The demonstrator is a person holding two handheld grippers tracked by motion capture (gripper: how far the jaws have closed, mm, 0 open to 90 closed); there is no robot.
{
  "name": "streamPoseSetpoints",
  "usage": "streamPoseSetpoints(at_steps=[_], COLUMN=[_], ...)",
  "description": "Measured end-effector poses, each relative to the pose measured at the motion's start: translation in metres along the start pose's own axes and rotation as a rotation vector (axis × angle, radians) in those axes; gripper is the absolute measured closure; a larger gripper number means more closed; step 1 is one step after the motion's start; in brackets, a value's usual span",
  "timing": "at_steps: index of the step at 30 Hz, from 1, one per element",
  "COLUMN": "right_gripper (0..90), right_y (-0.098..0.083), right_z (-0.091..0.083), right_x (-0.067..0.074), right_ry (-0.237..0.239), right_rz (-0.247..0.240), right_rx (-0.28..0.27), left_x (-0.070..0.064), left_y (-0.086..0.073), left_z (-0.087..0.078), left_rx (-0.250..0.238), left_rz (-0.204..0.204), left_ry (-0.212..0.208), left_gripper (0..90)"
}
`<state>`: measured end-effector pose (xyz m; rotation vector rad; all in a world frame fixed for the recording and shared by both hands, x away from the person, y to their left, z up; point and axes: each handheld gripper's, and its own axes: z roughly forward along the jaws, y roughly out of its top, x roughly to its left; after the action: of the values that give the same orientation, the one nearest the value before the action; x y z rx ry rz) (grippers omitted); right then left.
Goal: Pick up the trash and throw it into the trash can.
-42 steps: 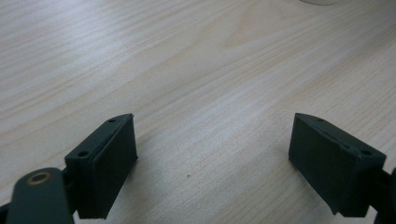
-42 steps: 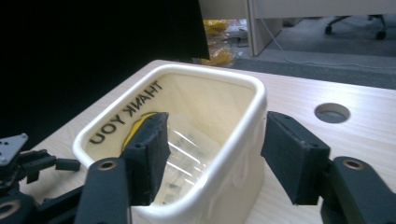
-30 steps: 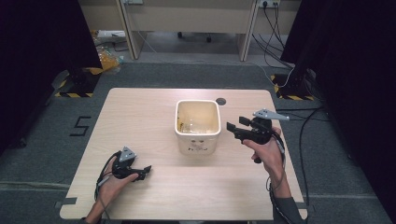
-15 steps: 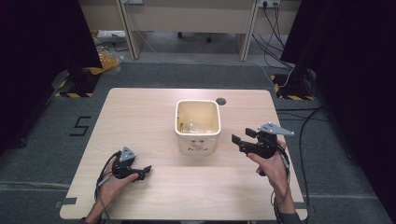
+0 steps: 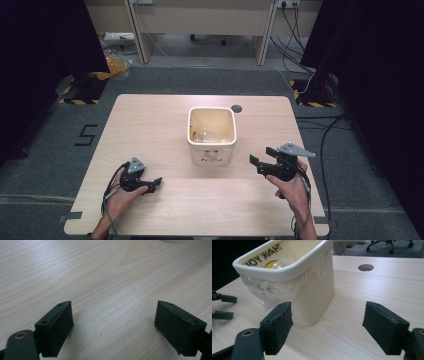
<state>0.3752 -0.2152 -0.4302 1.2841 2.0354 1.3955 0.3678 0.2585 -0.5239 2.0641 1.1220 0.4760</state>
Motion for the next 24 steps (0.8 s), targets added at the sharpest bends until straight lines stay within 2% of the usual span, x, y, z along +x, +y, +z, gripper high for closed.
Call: streamPoseSetpoints(at_steps=[4, 7, 24], right_gripper=[21.7, 21.6, 18.3], right_y=[-0.011, -0.018, -0.056], right_z=[0.000, 0.000, 0.017], right_x=[0.001, 0.002, 0.011], right_ry=[-0.005, -0.023, -0.050], right_rz=[0.015, 0.009, -0.061], right_rx=[-0.005, 0.001, 0.128], left_x=[0.000, 0.000, 0.000], left_y=[0.000, 0.000, 0.000], left_z=[0.000, 0.000, 0.000], left_rx=[0.000, 0.000, 0.000], left_rz=[0.000, 0.000, 0.000], left_ry=[0.000, 0.000, 0.000], left_gripper=[14.2, 14.2, 14.2])
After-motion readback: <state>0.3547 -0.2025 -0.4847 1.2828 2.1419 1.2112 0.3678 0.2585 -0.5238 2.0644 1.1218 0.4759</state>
